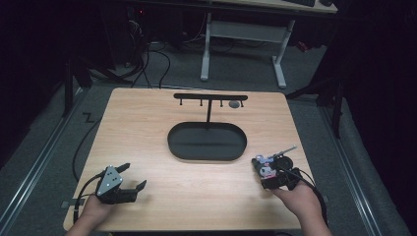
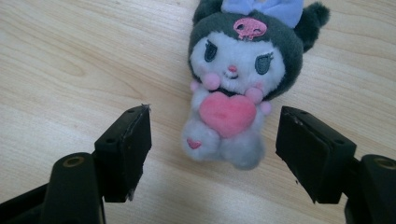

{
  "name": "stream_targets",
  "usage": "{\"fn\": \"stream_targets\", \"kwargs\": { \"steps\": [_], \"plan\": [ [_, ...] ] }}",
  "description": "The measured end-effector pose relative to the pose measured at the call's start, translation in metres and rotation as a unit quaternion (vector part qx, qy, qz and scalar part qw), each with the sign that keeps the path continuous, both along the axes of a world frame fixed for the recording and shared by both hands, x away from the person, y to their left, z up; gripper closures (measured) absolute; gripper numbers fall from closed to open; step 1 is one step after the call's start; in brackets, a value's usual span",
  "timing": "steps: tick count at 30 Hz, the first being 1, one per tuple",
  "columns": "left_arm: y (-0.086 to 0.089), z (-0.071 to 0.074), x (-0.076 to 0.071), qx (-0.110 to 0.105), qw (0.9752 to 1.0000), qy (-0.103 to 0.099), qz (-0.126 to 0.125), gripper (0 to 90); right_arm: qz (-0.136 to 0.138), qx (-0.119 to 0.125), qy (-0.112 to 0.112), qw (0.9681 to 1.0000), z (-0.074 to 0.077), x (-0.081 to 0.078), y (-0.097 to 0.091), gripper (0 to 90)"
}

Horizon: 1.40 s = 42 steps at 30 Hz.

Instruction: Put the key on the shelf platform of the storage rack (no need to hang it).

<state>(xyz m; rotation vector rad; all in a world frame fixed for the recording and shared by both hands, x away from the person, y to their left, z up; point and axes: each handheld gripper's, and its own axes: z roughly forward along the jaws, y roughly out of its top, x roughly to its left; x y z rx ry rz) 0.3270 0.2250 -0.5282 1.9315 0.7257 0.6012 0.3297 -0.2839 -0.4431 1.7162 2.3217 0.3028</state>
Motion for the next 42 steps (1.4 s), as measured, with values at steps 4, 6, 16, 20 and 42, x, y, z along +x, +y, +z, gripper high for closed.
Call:
{"fn": "stream_targets", "kwargs": {
  "steps": [4, 6, 16, 20, 42],
  "plan": [
    [0.0, 0.0, 0.0, 0.0, 1.0, 0.0, 0.0, 15.5, -0.007, -0.005, 0.009, 0.9999, -0.006, 0.002, -0.002, 25.0],
    [0.0, 0.0, 0.0, 0.0, 1.0, 0.0, 0.0, 15.4, -0.011, -0.007, 0.012, 0.9998, -0.009, 0.003, -0.004, 24.3],
    [0.0, 0.0, 0.0, 0.001, 1.0, 0.0, 0.0, 15.4, -0.018, -0.003, 0.022, 0.9996, -0.023, 0.002, -0.006, 24.0],
    [0.0, 0.0, 0.0, 0.001, 1.0, 0.0, 0.0, 15.5, -0.02, -0.001, 0.026, 0.9995, -0.03, 0.003, -0.007, 24.5],
    [0.0, 0.0, 0.0, 0.002, 1.0, 0.0, -0.002, 15.4, -0.025, 0.0, 0.02, 0.9995, -0.038, 0.003, -0.009, 46.5]
  ]
}}
